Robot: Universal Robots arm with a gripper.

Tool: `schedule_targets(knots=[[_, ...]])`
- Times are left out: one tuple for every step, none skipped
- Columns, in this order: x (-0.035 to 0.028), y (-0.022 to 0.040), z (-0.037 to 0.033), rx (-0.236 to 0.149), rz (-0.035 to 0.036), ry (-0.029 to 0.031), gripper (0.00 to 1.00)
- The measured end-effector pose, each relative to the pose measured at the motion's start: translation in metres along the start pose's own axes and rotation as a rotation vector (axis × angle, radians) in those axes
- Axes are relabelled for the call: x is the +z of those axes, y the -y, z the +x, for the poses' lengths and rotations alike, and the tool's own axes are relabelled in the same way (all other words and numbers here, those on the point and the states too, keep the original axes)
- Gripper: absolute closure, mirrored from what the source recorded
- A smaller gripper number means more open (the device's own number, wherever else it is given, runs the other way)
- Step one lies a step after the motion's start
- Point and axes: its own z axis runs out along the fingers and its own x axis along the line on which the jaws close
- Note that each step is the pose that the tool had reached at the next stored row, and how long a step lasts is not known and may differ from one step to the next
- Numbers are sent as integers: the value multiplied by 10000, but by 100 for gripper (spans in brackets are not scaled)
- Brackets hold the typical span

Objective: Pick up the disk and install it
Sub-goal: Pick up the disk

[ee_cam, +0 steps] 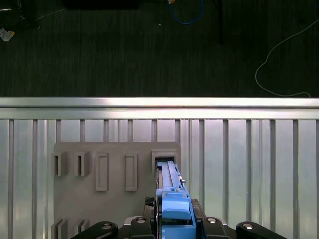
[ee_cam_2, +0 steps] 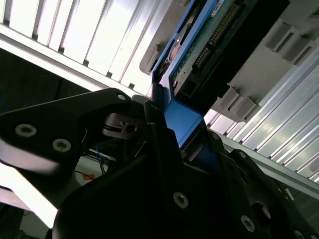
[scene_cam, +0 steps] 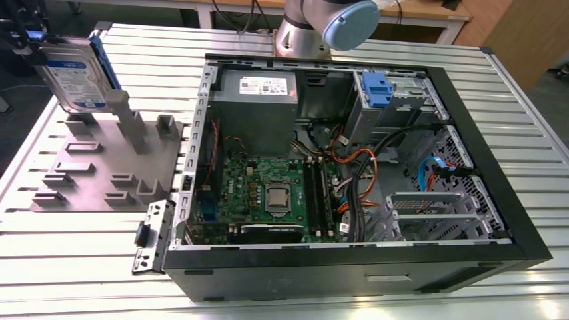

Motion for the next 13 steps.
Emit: schedule_targets(knots=[[-2,0,0,0,1,0,63],[-11,0,0,0,0,0,63],[-21,0,0,0,0,0,63],[-22,0,0,0,0,0,63],[-23,0,0,0,1,0,63],[-25,0,0,0,0,0,63],[-27,0,0,0,-1,0,63],[-28,0,0,1,0,0,63],[-29,0,-1,0,0,0,63],[-31,0,-1,1,0,0,63],[-34,0,-1,1,-1,0,63],[-37,0,-1,1,-1,0,63],[-40,0,-1,0,-1,0,63]])
